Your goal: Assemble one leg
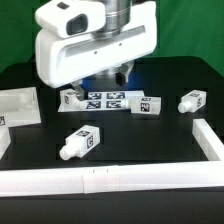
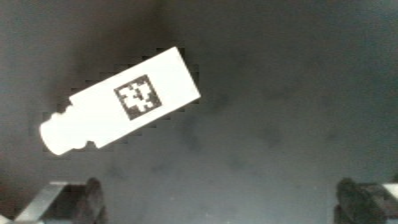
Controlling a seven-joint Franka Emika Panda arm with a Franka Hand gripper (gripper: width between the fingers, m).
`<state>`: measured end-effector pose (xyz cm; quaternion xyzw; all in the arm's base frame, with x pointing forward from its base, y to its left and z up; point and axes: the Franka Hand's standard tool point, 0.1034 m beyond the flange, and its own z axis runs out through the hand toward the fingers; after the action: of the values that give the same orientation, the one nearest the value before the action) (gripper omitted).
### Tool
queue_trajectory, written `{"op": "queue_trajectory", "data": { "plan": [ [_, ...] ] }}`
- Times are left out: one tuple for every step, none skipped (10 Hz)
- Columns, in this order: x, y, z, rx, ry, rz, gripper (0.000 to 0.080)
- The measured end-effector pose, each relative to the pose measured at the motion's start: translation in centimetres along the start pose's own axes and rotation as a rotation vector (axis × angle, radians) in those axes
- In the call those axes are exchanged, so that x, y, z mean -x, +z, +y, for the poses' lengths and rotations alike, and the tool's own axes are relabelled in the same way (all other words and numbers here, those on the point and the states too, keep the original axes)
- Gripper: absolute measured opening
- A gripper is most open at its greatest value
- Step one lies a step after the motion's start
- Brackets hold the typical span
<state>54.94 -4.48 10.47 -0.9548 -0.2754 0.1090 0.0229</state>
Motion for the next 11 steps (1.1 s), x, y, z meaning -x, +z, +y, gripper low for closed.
{"op": "queue_trajectory", "data": {
  "plan": [
    [1.4, -0.1, 1.0, 0.004, -0.024, -0.006, 0.0649],
    [3.6, 0.1, 2.3, -0.009, -0.094, -0.017, 0.0649],
    [5.8, 0.4, 3.9, -0.033, -0.137, -0.03, 0.0649],
    [6.8, 0.7, 4.8, -0.031, -0.232, -0.02, 0.0649],
    [7.1, 1.1, 4.6, -0.021, -0.277, -0.004, 0.0649],
    [7.1, 1.2, 4.1, -0.006, -0.249, 0.013, 0.0649],
    [7.2, 1.3, 4.0, -0.01, -0.255, 0.009, 0.0649],
    [7.1, 1.3, 4.1, -0.01, -0.255, 0.009, 0.0649],
    [7.1, 1.3, 4.0, -0.01, -0.255, 0.009, 0.0649],
    [7.2, 1.4, 4.1, -0.01, -0.254, 0.009, 0.0649],
    [7.7, 1.6, 4.2, -0.014, -0.116, 0.022, 0.0649]
  ]
}}
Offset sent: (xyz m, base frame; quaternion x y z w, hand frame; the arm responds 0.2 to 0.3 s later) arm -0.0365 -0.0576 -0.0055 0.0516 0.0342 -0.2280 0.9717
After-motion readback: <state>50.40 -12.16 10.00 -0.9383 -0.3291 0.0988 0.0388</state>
